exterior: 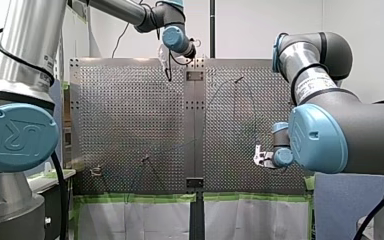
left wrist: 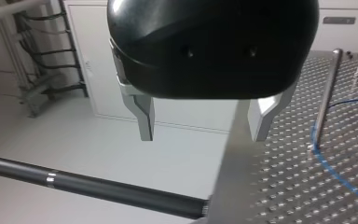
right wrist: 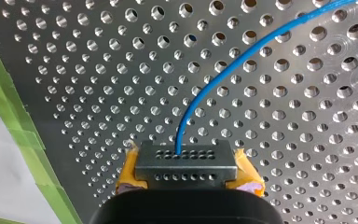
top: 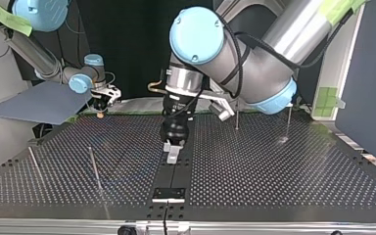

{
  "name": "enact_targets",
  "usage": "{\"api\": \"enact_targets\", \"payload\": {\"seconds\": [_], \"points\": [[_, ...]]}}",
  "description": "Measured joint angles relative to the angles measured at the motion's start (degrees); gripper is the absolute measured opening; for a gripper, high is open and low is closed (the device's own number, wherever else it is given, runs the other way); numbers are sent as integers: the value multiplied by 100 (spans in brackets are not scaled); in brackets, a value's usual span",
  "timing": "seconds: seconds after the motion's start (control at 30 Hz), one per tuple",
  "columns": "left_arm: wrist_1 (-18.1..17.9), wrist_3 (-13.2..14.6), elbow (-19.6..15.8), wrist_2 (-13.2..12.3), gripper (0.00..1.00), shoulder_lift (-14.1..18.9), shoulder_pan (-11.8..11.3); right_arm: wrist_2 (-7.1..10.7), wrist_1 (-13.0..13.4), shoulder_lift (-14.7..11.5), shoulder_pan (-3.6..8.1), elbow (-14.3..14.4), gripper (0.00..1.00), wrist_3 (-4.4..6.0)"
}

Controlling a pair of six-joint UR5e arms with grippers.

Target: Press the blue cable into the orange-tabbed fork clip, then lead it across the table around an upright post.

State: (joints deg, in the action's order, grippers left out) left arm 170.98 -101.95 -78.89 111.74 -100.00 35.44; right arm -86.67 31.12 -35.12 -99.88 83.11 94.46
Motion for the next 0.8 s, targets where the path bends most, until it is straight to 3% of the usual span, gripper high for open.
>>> {"api": "enact_targets", "payload": {"seconds": [0.17,0.43,0.8], "points": [[-291,98,-292,15,100,291,0,0,-3,0,4,-2,0,2],[-736,-12,-735,2,100,736,-2,0,-4,0,6,-6,0,-4],[-1384,82,-1385,-138,100,1359,-3,0,-4,0,13,-12,0,-1]]}}
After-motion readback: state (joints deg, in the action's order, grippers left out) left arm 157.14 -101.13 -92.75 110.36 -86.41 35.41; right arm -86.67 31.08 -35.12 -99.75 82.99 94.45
